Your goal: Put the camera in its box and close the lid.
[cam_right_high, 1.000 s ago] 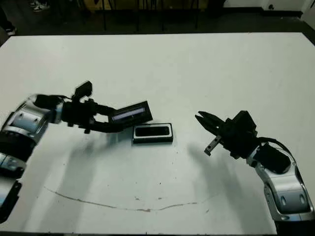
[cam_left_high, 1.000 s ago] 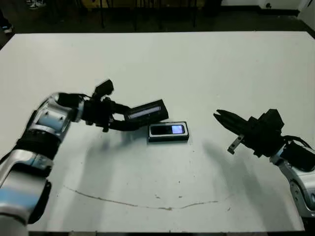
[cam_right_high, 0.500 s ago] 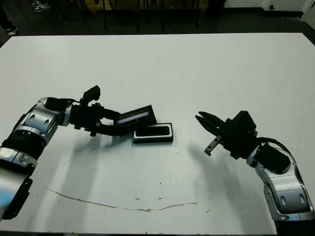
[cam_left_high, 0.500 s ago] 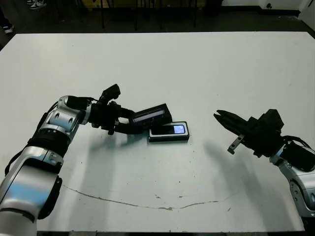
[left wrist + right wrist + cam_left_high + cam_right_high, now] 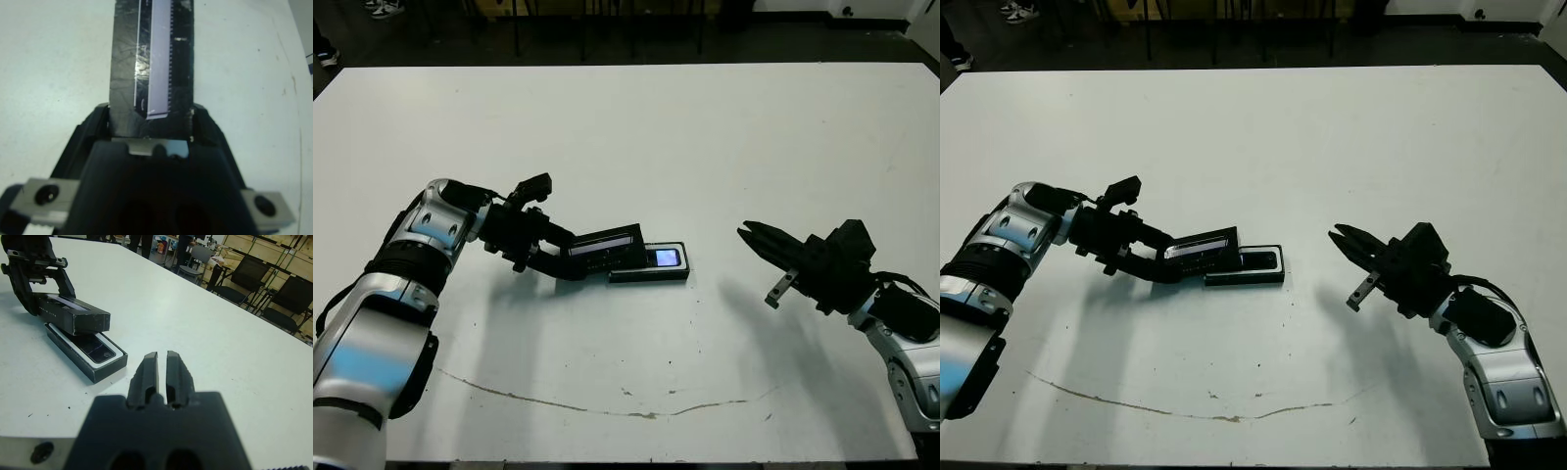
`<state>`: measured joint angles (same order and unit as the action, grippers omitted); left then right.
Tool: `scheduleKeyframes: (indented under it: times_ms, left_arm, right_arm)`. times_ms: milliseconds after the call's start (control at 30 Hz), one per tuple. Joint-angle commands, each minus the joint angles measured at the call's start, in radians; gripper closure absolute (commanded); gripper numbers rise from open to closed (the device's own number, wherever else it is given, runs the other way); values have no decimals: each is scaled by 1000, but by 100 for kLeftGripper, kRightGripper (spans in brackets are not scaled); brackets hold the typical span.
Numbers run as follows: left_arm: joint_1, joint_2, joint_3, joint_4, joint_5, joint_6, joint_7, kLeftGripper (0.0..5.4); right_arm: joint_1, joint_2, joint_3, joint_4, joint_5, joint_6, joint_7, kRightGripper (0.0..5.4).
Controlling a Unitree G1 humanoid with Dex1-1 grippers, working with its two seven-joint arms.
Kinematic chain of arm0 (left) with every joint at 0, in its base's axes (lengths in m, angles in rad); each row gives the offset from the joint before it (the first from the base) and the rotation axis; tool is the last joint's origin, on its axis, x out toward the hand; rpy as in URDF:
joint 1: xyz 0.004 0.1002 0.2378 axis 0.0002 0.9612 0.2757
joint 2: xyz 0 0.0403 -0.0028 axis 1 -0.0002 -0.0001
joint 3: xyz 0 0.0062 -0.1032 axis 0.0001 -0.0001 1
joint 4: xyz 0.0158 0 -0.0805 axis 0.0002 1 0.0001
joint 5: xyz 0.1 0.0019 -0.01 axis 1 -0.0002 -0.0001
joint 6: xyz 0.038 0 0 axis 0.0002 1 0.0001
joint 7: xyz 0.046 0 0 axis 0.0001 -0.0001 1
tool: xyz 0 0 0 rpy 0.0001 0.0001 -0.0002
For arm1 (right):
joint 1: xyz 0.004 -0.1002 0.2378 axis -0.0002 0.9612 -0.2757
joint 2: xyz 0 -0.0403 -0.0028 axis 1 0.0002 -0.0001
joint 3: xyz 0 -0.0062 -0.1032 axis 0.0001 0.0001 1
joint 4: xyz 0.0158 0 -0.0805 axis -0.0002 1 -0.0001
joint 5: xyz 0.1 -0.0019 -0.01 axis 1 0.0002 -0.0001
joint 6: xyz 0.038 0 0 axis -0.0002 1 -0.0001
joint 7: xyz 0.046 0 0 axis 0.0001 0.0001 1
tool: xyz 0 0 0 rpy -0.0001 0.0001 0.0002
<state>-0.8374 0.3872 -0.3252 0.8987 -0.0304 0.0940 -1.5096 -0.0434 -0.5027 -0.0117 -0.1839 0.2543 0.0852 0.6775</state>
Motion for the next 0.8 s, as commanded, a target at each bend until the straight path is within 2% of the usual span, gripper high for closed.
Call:
scheduleKeyframes:
  times_ms: [33, 333, 567, 800]
  left_arm:
    - [10, -38, -18, 42, 41, 24, 43, 274]
    - [24, -95, -55, 68, 69, -19, 47, 274]
    - [48, -61, -68, 14, 67, -51, -1, 274]
    - [70, -10, -102, -91, 76, 6, -37, 274]
  right_arm:
    - [10, 0, 5, 11, -5, 2, 7, 540]
    - [17, 0, 1, 4, 2, 8, 6, 540]
    - [19, -5, 2, -8, -5, 14, 3, 540]
    - [19, -3, 2, -11, 0, 23, 3, 540]
